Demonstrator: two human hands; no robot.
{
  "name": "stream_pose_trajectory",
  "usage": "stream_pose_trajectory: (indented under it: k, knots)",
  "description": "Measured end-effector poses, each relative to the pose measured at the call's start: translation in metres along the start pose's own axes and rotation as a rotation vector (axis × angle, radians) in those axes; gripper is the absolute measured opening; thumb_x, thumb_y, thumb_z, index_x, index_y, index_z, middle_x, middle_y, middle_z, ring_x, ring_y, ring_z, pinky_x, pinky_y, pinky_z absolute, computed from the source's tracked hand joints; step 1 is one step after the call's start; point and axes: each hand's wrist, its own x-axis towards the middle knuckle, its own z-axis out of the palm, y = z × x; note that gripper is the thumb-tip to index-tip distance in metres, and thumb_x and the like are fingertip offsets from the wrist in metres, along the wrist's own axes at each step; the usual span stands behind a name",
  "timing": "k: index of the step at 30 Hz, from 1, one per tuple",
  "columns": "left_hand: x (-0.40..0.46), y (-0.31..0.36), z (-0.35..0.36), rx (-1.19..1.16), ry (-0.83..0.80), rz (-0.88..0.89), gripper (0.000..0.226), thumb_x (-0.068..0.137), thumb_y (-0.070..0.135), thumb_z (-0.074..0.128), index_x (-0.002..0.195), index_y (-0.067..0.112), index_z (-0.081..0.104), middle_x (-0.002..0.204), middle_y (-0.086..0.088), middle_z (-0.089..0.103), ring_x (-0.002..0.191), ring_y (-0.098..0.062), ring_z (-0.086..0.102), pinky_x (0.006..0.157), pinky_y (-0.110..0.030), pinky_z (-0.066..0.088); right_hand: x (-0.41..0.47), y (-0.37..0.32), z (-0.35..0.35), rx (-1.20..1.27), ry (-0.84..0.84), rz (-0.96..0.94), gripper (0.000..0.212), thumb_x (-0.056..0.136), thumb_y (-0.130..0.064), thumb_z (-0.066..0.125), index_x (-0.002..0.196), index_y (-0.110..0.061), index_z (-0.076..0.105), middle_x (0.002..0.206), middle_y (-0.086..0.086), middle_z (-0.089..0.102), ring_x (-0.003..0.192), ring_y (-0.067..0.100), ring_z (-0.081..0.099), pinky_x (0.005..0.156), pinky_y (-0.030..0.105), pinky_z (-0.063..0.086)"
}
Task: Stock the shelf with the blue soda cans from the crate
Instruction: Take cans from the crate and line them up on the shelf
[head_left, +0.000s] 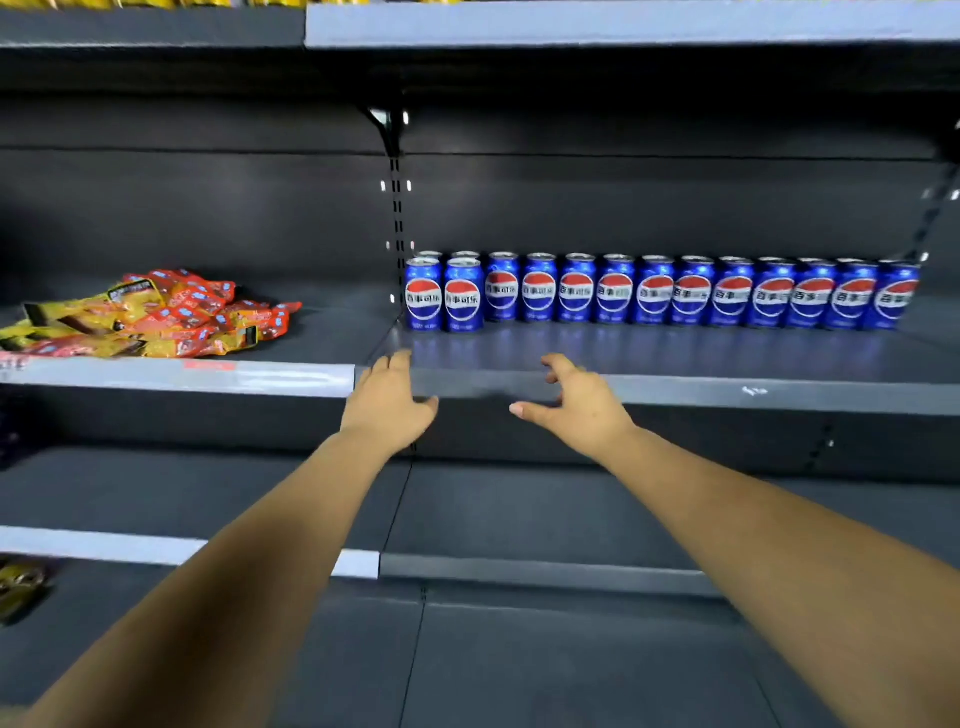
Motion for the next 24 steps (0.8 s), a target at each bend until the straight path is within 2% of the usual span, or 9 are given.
stream_pose_trajectory:
  k: [4, 12, 18, 24]
  knots:
    - [-0.048, 0.022, 0.006, -0.005, -0.055, 0.005, 0.067, 0.089, 0.028, 0.059, 0.144, 0.007, 0.028, 0.141, -0.014, 0.040, 0.132, -0.030, 0.034, 0.105, -0.039, 0.036, -0.050, 0.012, -0.007, 0.001, -0.041, 0.004, 0.077, 0.084, -0.044, 0.067, 0.146, -0.018, 0.029, 0.142, 0.007, 0.043, 0.122, 0.023, 0.048, 0.098, 0.036, 0.045]
    - [-0.110, 0.057, 0.025, 0.034, -0.158, 0.078, 0.066, 0.091, 0.030, 0.055, 0.147, 0.013, 0.024, 0.141, -0.009, 0.038, 0.131, -0.027, 0.034, 0.105, -0.040, 0.036, -0.113, 0.028, -0.015, 0.011, -0.049, 0.052, 0.074, 0.085, -0.041, 0.066, 0.145, -0.015, 0.030, 0.137, 0.008, 0.046, 0.119, 0.023, 0.050, 0.097, 0.031, 0.043]
    - [-0.134, 0.059, 0.046, 0.096, -0.257, 0.105, 0.067, 0.092, 0.033, 0.053, 0.147, 0.013, 0.021, 0.142, -0.009, 0.037, 0.131, -0.028, 0.033, 0.104, -0.040, 0.036, -0.140, 0.042, -0.012, -0.044, -0.094, 0.125, 0.073, 0.087, -0.042, 0.064, 0.146, -0.018, 0.029, 0.142, 0.007, 0.043, 0.124, 0.023, 0.048, 0.101, 0.037, 0.042]
    - [-0.149, 0.058, 0.064, 0.124, -0.348, 0.122, 0.067, 0.093, 0.035, 0.052, 0.147, 0.013, 0.020, 0.143, -0.009, 0.035, 0.132, -0.028, 0.032, 0.105, -0.040, 0.034, -0.159, 0.057, 0.002, -0.043, -0.090, 0.218, 0.068, 0.090, -0.043, 0.059, 0.145, -0.018, 0.028, 0.139, 0.007, 0.045, 0.121, 0.024, 0.050, 0.098, 0.040, 0.045]
